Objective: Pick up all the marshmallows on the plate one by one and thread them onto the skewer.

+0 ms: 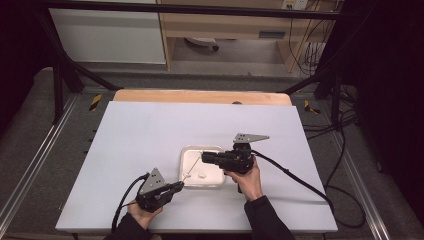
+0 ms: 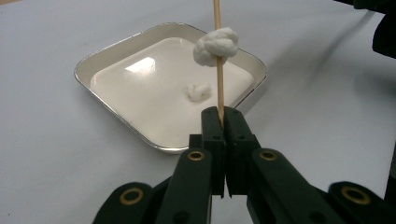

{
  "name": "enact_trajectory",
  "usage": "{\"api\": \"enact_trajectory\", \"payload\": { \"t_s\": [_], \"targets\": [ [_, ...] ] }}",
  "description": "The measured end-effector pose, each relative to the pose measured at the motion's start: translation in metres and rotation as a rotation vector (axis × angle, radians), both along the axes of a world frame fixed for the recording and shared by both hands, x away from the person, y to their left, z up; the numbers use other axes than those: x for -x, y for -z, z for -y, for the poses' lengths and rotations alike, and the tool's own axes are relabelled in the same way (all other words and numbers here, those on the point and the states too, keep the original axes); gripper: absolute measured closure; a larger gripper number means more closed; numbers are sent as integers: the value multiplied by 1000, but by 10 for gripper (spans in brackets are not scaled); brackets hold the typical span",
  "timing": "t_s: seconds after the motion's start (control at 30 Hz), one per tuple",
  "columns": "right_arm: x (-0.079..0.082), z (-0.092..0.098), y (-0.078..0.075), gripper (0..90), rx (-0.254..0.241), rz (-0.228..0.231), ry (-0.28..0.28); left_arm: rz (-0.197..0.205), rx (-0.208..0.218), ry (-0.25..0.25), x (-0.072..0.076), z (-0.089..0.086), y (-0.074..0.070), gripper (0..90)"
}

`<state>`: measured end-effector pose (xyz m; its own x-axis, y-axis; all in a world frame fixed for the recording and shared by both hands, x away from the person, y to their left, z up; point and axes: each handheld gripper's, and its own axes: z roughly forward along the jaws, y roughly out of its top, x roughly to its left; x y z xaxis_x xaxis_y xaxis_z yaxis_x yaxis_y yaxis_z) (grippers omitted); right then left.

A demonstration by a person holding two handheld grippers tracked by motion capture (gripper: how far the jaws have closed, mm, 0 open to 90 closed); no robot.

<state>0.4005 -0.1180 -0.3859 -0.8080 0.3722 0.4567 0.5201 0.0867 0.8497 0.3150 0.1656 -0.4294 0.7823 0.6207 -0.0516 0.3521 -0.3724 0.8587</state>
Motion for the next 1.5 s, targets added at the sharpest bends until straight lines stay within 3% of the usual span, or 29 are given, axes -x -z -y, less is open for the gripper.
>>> {"api": "enact_trajectory", "payload": {
  "t_s": [0.23,0.53,0.63,0.9,0.97,1.17,1.27,1.4,1.5],
  "targets": [
    [1,1,1,826,60,-3,-17,-25,-44,13,-2,1,0,885],
    [2,0,4,832,90,-21,-30,-11,-52,31,-1,3,0,884],
    [3,1,2,821,89,0,-23,-14,-27,20,-2,1,-1,884],
    [6,8,-7,668,78,54,7,-17,-10,19,-2,-1,-1,884],
    [6,10,-8,609,84,78,38,-19,-11,19,-2,-1,0,884],
    [3,11,-6,547,42,66,73,-17,-6,33,-1,1,0,883],
    [1,7,-2,563,27,45,63,-11,-3,46,0,2,0,884],
    [0,4,2,668,27,26,31,-14,-6,52,0,3,0,884],
    [1,3,5,697,24,14,22,-16,-8,45,0,3,1,883]
  ]
}}
